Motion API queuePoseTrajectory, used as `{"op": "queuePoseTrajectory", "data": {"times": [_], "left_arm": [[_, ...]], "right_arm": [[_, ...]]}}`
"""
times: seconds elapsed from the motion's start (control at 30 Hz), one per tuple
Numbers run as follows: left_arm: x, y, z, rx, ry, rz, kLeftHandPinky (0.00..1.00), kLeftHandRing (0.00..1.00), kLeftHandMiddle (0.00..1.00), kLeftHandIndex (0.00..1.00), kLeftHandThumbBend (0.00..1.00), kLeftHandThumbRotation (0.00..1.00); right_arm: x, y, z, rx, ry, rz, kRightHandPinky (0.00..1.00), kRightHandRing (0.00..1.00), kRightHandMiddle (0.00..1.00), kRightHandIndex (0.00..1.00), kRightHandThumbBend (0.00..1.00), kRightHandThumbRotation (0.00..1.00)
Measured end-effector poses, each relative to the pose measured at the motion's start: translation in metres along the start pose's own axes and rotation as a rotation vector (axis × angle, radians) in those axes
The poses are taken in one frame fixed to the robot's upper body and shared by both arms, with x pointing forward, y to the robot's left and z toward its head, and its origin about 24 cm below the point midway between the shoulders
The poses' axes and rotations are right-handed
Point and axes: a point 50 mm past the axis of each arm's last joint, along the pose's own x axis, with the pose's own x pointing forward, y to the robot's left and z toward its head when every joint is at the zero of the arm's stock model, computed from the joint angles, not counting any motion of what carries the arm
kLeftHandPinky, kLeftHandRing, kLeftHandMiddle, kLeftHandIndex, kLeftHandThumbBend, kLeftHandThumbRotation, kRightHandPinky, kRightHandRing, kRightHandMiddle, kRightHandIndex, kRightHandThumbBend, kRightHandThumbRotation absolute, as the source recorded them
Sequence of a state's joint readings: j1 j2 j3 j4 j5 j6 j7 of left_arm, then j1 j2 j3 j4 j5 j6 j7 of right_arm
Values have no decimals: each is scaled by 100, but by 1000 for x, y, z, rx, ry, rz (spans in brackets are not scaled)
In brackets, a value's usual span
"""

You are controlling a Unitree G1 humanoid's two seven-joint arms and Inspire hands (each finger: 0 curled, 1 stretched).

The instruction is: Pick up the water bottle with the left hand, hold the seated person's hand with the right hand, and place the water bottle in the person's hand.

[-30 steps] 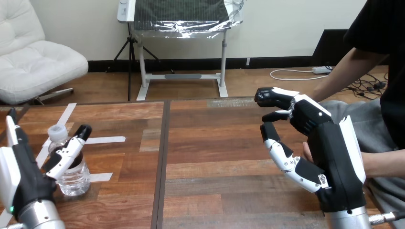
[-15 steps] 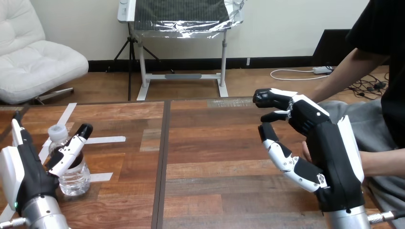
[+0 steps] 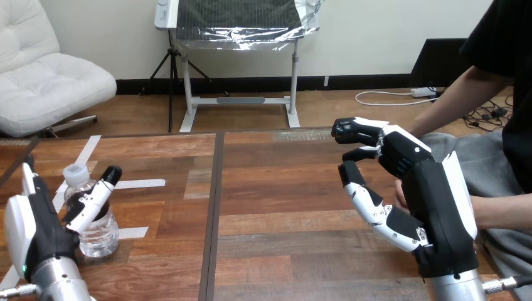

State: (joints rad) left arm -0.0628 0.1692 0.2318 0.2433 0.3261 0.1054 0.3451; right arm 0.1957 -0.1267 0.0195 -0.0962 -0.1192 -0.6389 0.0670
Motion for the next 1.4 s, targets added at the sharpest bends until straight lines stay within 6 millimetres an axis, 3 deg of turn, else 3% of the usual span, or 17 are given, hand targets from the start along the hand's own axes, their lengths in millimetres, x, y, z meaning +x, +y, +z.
{"op": "queuePoseTrajectory", "data": {"times": [0.4,0.8,1.4], "left_arm": [[-1,-5,-9,-14,43,-30,85,94,97,99,100,59],[-1,-5,-8,-12,40,-37,73,80,83,85,85,41],[-1,-8,-11,7,74,-79,73,79,82,83,85,38]], "right_arm": [[0,0,-1,2,13,2,59,70,75,66,35,12],[0,0,-1,-3,14,4,57,69,74,65,35,10],[0,-1,-2,-5,17,3,56,68,73,65,35,9]]}}
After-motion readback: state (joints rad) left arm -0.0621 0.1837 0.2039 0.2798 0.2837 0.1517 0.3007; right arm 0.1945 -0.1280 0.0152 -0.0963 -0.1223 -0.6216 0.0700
